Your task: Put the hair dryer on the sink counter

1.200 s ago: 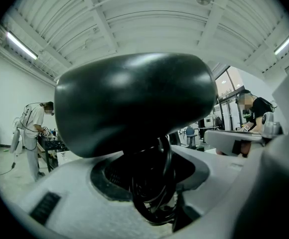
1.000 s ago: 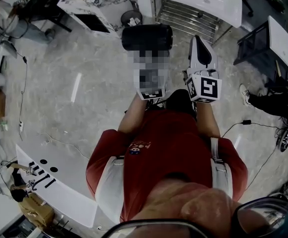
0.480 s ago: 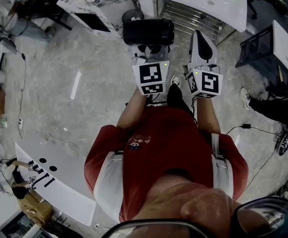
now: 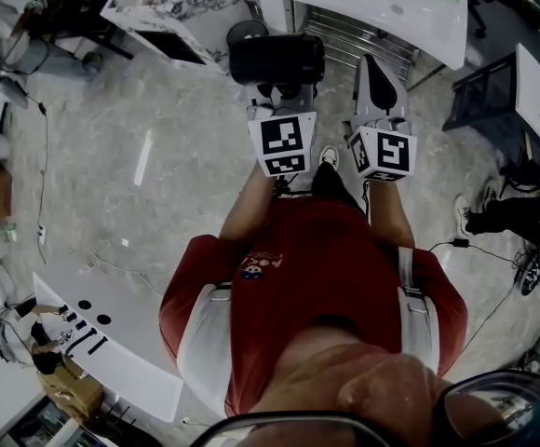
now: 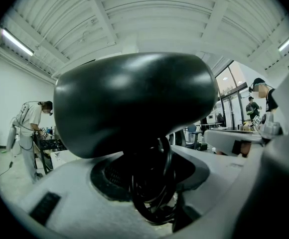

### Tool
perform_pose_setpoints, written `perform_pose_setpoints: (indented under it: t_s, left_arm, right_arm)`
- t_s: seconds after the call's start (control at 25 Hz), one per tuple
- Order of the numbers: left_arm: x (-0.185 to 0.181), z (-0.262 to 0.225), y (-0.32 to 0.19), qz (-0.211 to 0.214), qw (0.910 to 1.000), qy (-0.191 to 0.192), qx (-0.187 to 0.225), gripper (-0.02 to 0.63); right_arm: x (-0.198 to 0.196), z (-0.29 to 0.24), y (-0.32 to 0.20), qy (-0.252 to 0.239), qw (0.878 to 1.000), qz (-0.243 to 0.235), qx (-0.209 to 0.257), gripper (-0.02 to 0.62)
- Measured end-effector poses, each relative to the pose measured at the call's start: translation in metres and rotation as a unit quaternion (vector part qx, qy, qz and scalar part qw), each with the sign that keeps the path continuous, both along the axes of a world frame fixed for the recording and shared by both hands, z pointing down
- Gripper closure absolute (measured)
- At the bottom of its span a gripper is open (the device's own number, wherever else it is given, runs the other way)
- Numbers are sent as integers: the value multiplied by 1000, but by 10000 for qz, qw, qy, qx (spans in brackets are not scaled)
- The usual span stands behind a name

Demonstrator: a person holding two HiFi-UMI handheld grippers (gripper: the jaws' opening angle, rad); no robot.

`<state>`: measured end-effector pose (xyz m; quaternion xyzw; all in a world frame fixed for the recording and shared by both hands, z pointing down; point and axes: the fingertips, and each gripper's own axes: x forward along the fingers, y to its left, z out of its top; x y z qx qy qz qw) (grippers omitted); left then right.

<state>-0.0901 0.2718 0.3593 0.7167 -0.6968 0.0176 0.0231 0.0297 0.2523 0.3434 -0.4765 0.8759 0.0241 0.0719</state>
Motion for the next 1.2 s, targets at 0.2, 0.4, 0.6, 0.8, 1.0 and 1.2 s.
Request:
perform_pose_setpoints:
  t_s: [0.2,0.4,0.6,0.8,1.0,1.2]
  left_arm:
    - [0,-1,-30,29,10000,-23,-26,408]
    - [-2,-1,-63,12,10000,-23,-78,408]
    - [3,-5,-96,8,9999,-17,-107,408]
    - [9,-9,-131,-1,9999,-1,-101,408]
    - [21,-16,-165,-7,10000,-21,-60,408]
    - [38,-17,-201,-11,10000,-74,-19,408]
  right_arm:
    - [2,1,-32,-29,10000,56,-47,594]
    - [-2,1,-65,-7,10000,17,-88,594]
    - [3,-4,-98,-10,10000,13,-97,594]
    - [9,-6,-133,-2,9999,-4,-118,594]
    - [23,-11,-167,-36,9999,9,-96,594]
    - [44,-9,-205,-132,9999,39,-90,594]
